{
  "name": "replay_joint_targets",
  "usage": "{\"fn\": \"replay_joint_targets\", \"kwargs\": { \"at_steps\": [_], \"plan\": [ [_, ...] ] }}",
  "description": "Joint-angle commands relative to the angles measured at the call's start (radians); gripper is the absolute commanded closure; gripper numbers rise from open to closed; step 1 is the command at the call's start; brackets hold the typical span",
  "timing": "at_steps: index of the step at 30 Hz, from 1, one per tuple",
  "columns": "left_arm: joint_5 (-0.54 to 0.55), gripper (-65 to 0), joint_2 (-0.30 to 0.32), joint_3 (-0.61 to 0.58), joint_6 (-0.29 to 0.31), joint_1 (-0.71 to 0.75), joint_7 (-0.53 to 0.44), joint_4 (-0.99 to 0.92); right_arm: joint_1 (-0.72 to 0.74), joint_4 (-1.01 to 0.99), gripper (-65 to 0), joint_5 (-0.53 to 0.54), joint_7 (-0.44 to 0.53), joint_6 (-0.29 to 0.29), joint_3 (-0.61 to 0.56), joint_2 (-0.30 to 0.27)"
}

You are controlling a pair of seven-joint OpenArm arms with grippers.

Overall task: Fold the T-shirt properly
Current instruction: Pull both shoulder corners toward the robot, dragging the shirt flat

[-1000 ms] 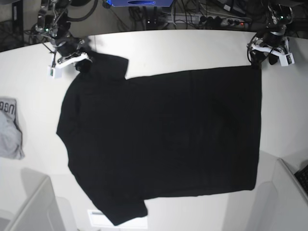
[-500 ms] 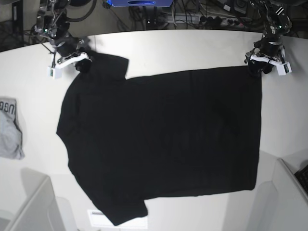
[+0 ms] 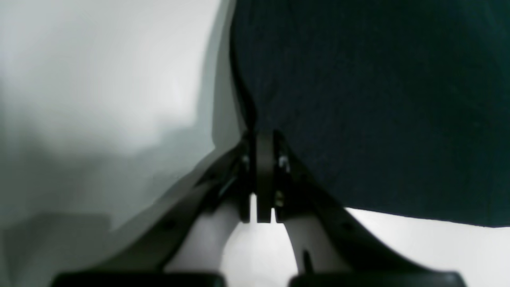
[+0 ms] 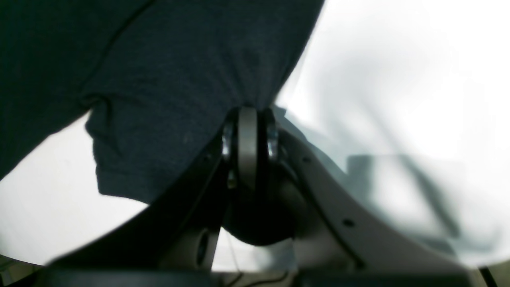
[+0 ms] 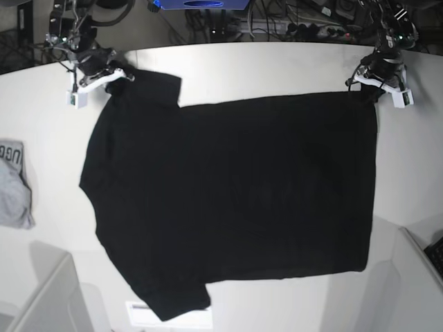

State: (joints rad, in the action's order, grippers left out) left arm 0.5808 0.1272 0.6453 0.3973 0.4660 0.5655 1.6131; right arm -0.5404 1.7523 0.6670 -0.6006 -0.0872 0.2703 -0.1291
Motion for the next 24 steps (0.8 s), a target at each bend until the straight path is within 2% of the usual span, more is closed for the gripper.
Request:
{"fn": "replay_joint_targets", "kwargs": {
  "at_steps": [1,9,17,24],
  "plan": [
    [0.014,0.0,0.029,0.005,0.009,0.018,-0.025,0.04,-0.014,0.033,0.0,0.007,0.012,-0.007,0.004,-0.008],
    [0.014,0.0,0.071,0.006,0.009,0.069,-0.023,0.068,-0.085,0.099,0.0,0.007,0.012,-0.007,0.004,-0.008],
    [0.014,0.0,0.071,0.006,0.009,0.145,-0.023,0.068,-0.162,0.139,0.0,0.007,0.012,-0.01,0.053,-0.002],
    [0.014,0.0,0.07,0.006,0.009,0.204,-0.025,0.083,-0.205,0.183,0.0,0.007,0.011,-0.012,0.045,-0.002]
  ]
}}
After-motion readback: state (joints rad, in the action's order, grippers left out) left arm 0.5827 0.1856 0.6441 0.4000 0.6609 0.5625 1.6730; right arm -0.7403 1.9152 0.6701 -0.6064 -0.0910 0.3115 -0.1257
